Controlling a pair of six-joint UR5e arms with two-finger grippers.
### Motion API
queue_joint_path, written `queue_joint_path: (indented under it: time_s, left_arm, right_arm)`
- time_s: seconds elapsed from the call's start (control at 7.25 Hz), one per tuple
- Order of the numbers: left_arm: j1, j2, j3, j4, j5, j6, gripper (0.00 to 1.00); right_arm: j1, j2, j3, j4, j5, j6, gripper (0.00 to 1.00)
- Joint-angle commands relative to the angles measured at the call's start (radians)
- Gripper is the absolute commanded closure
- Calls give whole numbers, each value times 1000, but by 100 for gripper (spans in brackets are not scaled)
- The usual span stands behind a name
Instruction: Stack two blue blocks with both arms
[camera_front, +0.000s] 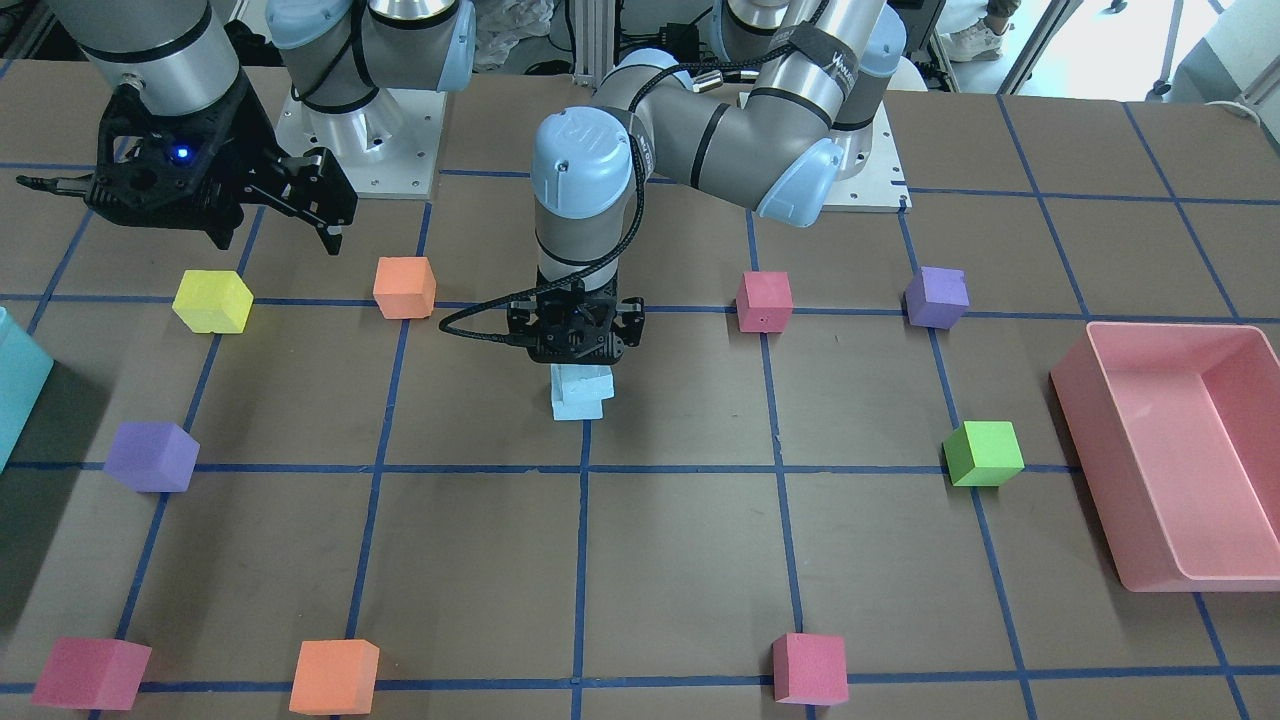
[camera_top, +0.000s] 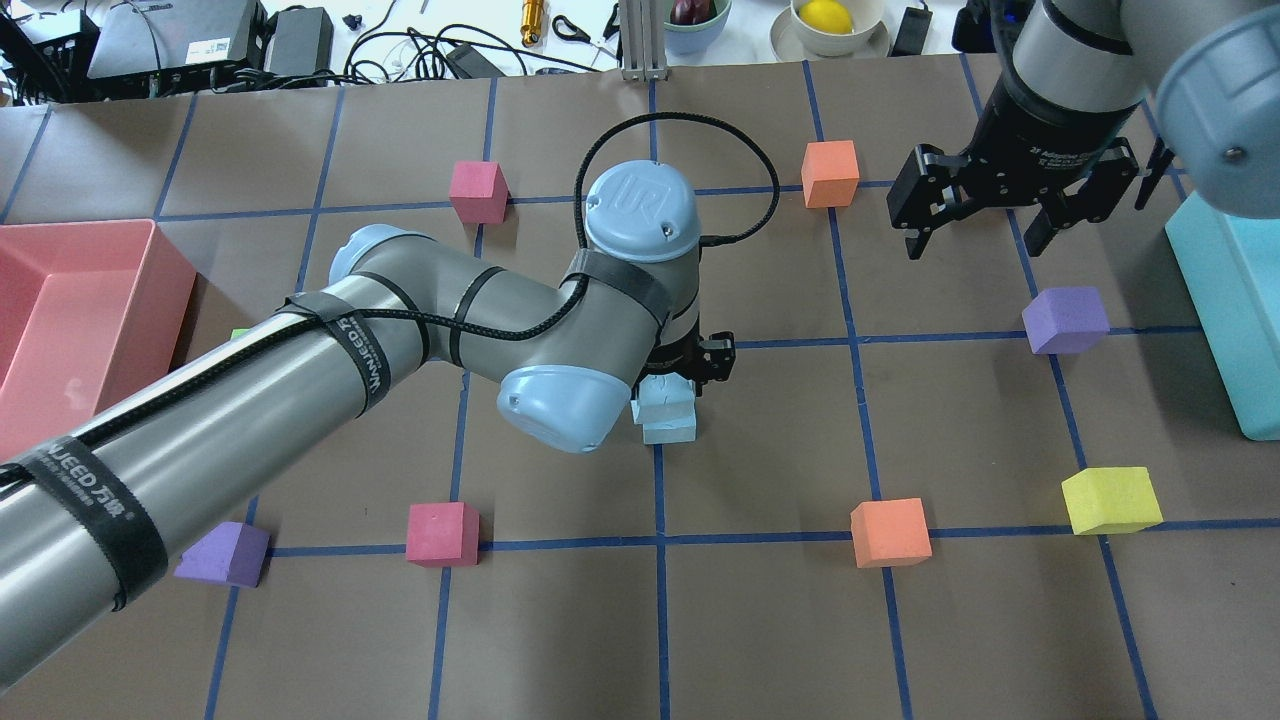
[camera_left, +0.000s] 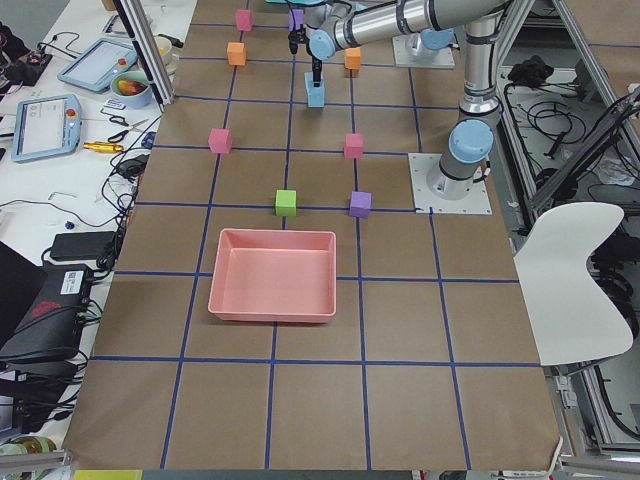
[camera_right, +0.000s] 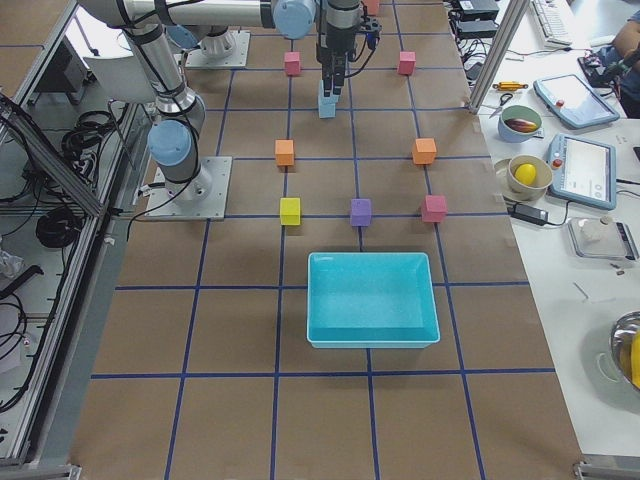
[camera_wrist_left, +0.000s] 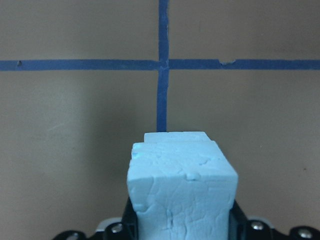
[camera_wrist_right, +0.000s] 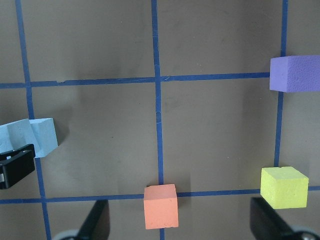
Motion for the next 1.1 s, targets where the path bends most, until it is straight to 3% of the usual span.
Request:
queue_joint_path:
  time_s: [0.0,0.55,0.69,0.97]
  left_arm:
    - [8,33,7,0,-10,11,0]
    - [127,199,4,-61,1,145,0]
    - [186,254,15,-153,6,267,0]
    - [361,315,137,-392,7,446,0]
  right_arm:
    - [0,-1,3,0,-4,-2,0]
    - [-3,0,5,-3,-6,-2,0]
    - [-3,0,6,-1,-7,-3,0]
    - [-3,0,6,-1,-6,-2,0]
